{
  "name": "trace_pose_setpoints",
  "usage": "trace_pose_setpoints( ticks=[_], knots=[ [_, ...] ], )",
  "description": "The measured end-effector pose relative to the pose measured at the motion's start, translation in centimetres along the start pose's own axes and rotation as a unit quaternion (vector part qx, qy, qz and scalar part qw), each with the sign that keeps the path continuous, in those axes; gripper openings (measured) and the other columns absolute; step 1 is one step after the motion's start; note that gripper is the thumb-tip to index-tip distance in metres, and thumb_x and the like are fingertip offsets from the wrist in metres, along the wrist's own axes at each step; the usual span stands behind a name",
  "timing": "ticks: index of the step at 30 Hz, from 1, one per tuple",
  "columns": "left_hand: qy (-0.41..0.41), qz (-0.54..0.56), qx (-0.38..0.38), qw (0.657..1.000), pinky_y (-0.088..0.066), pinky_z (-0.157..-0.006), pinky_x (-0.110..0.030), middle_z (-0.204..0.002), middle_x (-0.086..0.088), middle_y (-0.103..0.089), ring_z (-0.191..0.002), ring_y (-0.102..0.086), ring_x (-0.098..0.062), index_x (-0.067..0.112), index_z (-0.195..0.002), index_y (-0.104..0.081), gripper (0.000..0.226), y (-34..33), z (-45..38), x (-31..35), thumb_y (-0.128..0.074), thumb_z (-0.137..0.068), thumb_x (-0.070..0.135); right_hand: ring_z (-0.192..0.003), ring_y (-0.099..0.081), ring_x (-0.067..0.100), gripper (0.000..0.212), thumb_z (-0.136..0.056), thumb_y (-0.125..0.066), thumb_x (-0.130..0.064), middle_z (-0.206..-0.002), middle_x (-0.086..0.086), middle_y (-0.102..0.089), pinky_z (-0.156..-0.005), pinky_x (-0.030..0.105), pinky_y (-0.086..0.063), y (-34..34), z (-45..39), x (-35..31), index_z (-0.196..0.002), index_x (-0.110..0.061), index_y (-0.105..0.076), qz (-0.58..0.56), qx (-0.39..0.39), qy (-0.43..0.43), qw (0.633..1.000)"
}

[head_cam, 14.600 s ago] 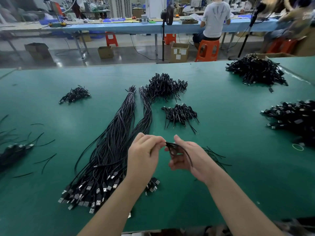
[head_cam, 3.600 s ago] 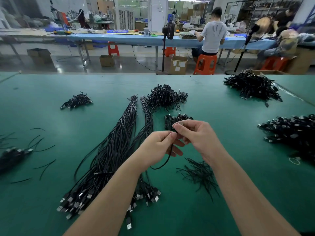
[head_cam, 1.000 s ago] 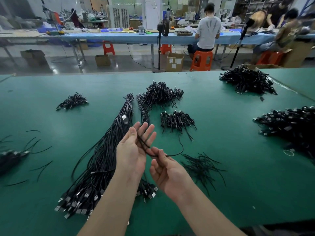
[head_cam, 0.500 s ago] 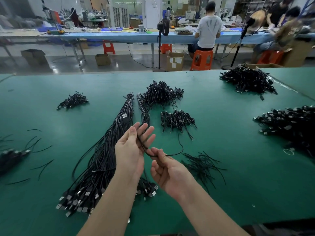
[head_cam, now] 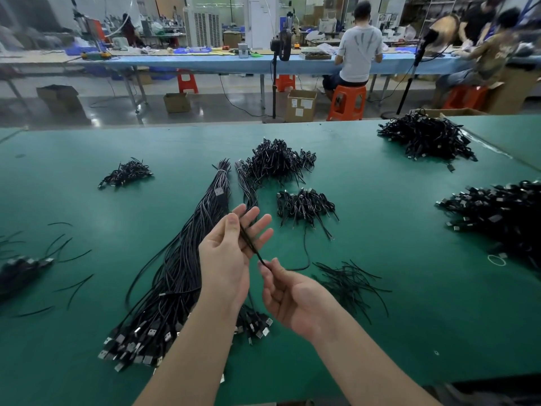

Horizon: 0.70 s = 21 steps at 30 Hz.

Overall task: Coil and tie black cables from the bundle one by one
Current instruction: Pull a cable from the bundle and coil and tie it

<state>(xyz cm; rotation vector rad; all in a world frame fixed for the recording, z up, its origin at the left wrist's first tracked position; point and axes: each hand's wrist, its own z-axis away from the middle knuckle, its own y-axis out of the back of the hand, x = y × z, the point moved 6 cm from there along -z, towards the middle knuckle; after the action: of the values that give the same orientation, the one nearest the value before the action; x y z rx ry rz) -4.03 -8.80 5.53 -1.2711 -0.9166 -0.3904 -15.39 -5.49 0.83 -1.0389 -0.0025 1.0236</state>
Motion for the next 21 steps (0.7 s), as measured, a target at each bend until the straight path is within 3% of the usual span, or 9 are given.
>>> trace_pose_setpoints(
  ticks=[5, 9, 12, 16, 21],
  knots=[
    [0.025, -0.049, -0.056, 0.997, -0.059, -0.059, -0.029, -0.107, -0.019, -0.075, -0.079, -0.075, -0.027, 0.002, -0.114, -0.067, 0.029, -0.6, 0.7, 0.2, -0.047, -0.104, 0.020, -0.048, -0.063, 0.010, 0.019, -0.085, -0.071, -0.014, -0.067, 0.004, -0.068, -0.047, 0.022, -0.055, 0.4, -0.4, 0.0, -0.072, -0.001, -0.074, 0.000, 0.001, -0.017, 1.000],
    [0.068, -0.103, -0.139, 0.983, -0.060, -0.063, -0.032, -0.104, -0.022, -0.074, -0.071, -0.074, -0.024, 0.008, -0.108, -0.075, 0.032, -0.7, 2.1, -0.4, -0.056, -0.092, 0.028, -0.046, -0.059, 0.009, 0.014, -0.080, -0.075, -0.012, -0.059, 0.002, -0.064, -0.045, 0.021, -0.052, 0.8, -1.5, -3.3, -0.081, -0.003, -0.064, 0.126, 0.026, 0.062, 0.990],
    [0.113, -0.111, -0.154, 0.975, -0.059, -0.064, -0.031, -0.096, -0.022, -0.074, -0.068, -0.072, -0.023, 0.008, -0.109, -0.076, 0.031, -0.1, 2.9, -1.5, -0.056, -0.092, 0.025, -0.048, -0.058, 0.013, 0.020, -0.091, -0.069, -0.020, -0.059, 0.001, -0.063, -0.049, 0.025, -0.052, 0.2, -2.2, -5.3, -0.092, 0.000, -0.067, 0.249, 0.003, 0.097, 0.964],
    [0.148, -0.165, -0.156, 0.963, -0.059, -0.063, -0.031, -0.088, -0.022, -0.073, -0.068, -0.072, -0.025, 0.009, -0.110, -0.076, 0.032, 0.8, 4.1, -3.4, -0.057, -0.091, 0.027, -0.052, -0.057, 0.012, 0.025, -0.094, -0.066, -0.026, -0.061, -0.001, -0.061, -0.055, 0.025, -0.052, -0.7, -2.1, -8.5, -0.086, -0.002, -0.070, 0.347, 0.020, 0.150, 0.926],
    [0.144, -0.183, -0.094, 0.968, -0.061, -0.069, -0.033, -0.097, -0.021, -0.076, -0.082, -0.075, -0.033, -0.001, -0.114, -0.069, 0.032, 1.8, 4.5, -5.0, -0.052, -0.099, 0.023, -0.058, -0.058, 0.008, 0.022, -0.096, -0.065, -0.021, -0.065, -0.002, -0.066, -0.059, 0.021, -0.052, -2.9, -0.7, -11.1, -0.083, -0.009, -0.078, 0.461, 0.023, 0.225, 0.858]
  ],
)
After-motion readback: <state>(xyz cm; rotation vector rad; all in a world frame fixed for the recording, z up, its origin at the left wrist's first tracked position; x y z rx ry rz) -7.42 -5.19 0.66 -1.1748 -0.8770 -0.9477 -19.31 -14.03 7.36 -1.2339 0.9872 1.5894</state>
